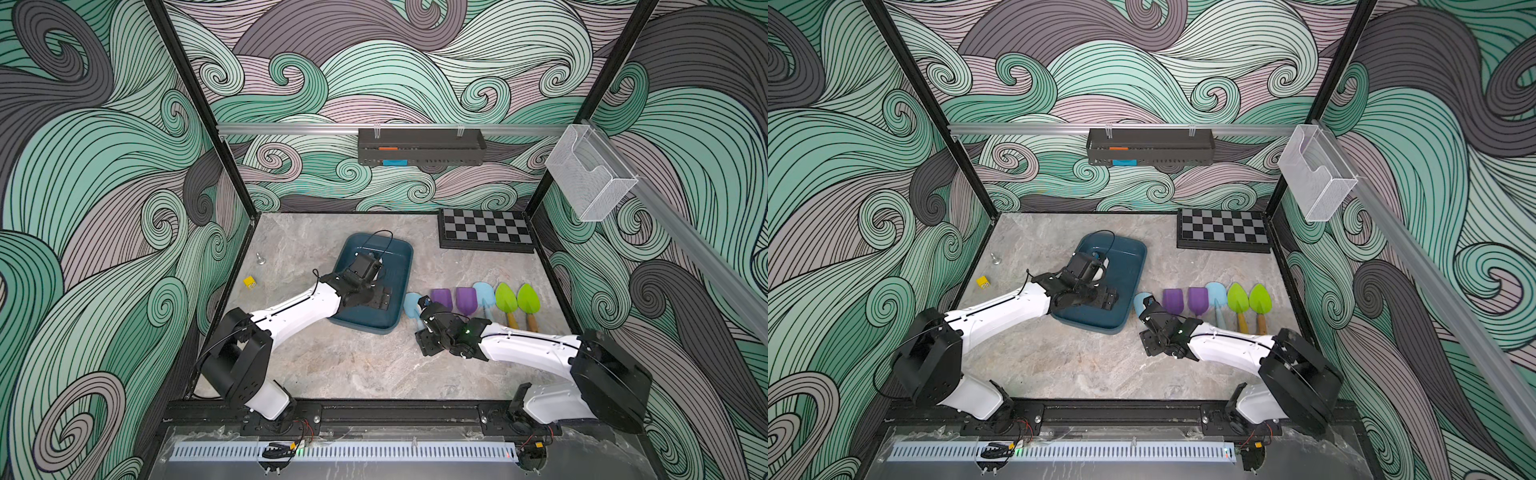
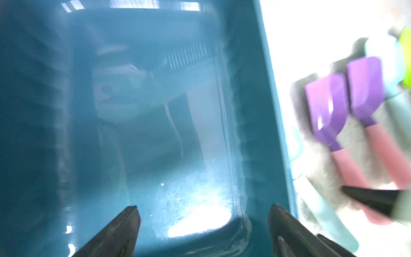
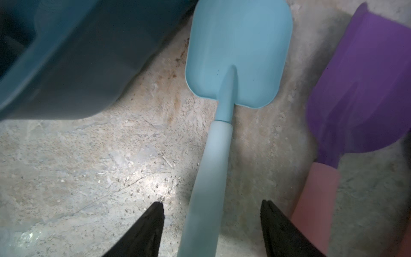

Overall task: Put the shovel into the storage box
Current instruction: Pick up the shovel from the center of the board.

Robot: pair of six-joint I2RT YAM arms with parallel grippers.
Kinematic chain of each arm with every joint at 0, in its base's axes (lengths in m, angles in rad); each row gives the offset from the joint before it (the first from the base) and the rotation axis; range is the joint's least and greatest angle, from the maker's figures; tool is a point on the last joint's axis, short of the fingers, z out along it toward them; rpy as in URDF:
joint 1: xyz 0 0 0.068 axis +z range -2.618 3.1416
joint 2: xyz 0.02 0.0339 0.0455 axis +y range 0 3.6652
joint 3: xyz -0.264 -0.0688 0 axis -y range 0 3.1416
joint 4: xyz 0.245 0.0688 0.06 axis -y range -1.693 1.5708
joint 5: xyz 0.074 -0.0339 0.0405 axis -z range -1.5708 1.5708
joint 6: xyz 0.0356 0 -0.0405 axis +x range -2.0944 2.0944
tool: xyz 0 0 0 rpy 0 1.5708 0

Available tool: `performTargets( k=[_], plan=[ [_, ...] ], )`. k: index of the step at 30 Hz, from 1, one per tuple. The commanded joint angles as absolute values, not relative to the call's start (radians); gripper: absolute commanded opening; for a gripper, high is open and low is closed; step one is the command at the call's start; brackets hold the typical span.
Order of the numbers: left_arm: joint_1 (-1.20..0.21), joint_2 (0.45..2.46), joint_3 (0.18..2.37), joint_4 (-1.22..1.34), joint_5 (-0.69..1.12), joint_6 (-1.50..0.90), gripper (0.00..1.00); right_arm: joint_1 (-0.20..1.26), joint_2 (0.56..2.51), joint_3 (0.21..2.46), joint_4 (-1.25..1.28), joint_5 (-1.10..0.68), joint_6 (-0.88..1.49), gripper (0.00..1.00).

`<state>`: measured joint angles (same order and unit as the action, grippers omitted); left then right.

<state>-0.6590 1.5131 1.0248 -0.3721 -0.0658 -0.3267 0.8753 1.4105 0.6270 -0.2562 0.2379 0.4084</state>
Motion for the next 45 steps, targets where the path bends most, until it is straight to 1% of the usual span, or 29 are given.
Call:
performTargets(
  k=[1, 6, 8, 9, 14, 20, 25, 27, 29, 31, 33, 36, 40, 45],
  plan=[
    [-0.662, 1.483, 1.011, -0.368, -0.115, -0.351, 0.95, 0.880, 1.433, 0.626, -0.216, 0.221, 0.432, 0.65],
    [-0.663, 1.456, 0.990, -0.356, -0.130, -0.356, 0.95, 0.880, 1.473, 0.635, -0.209, 0.214, 0.437, 0.49],
    [-0.663, 1.444, 0.984, -0.354, -0.130, -0.359, 0.95, 0.880, 1.476, 0.633, -0.209, 0.218, 0.445, 0.37],
    [-0.663, 1.439, 0.981, -0.351, -0.130, -0.360, 0.96, 0.879, 1.477, 0.632, -0.209, 0.218, 0.446, 0.34],
    [-0.663, 1.431, 0.974, -0.350, -0.127, -0.356, 0.96, 0.879, 1.460, 0.611, -0.210, 0.233, 0.463, 0.32],
    [-0.662, 1.434, 0.965, -0.342, -0.130, -0.357, 0.96, 0.878, 1.422, 0.587, -0.236, 0.244, 0.467, 0.19],
    [-0.662, 1.431, 0.958, -0.320, -0.113, -0.366, 0.97, 0.879, 1.342, 0.574, -0.283, 0.264, 0.467, 0.07],
    [-0.663, 1.430, 0.947, -0.292, -0.082, -0.373, 0.97, 0.880, 1.298, 0.581, -0.309, 0.271, 0.464, 0.05],
    [-0.661, 1.385, 0.930, -0.249, -0.025, -0.383, 0.96, 0.880, 1.254, 0.592, -0.331, 0.277, 0.456, 0.03],
    [-0.660, 1.364, 0.914, -0.203, 0.036, -0.410, 0.93, 0.880, 1.215, 0.612, -0.356, 0.283, 0.443, 0.02],
    [-0.658, 1.356, 0.908, -0.164, 0.096, -0.444, 0.87, 0.880, 1.188, 0.639, -0.387, 0.287, 0.431, 0.00],
    [-0.657, 1.353, 0.905, -0.105, 0.185, -0.489, 0.82, 0.880, 1.164, 0.676, -0.405, 0.287, 0.411, 0.00],
    [-0.657, 1.359, 0.889, -0.015, 0.255, -0.558, 0.81, 0.887, 1.165, 0.722, -0.411, 0.293, 0.391, 0.00],
    [-0.657, 1.405, 0.906, -0.001, 0.267, -0.596, 0.81, 0.907, 1.180, 0.772, -0.410, 0.301, 0.382, 0.00]
  ],
)
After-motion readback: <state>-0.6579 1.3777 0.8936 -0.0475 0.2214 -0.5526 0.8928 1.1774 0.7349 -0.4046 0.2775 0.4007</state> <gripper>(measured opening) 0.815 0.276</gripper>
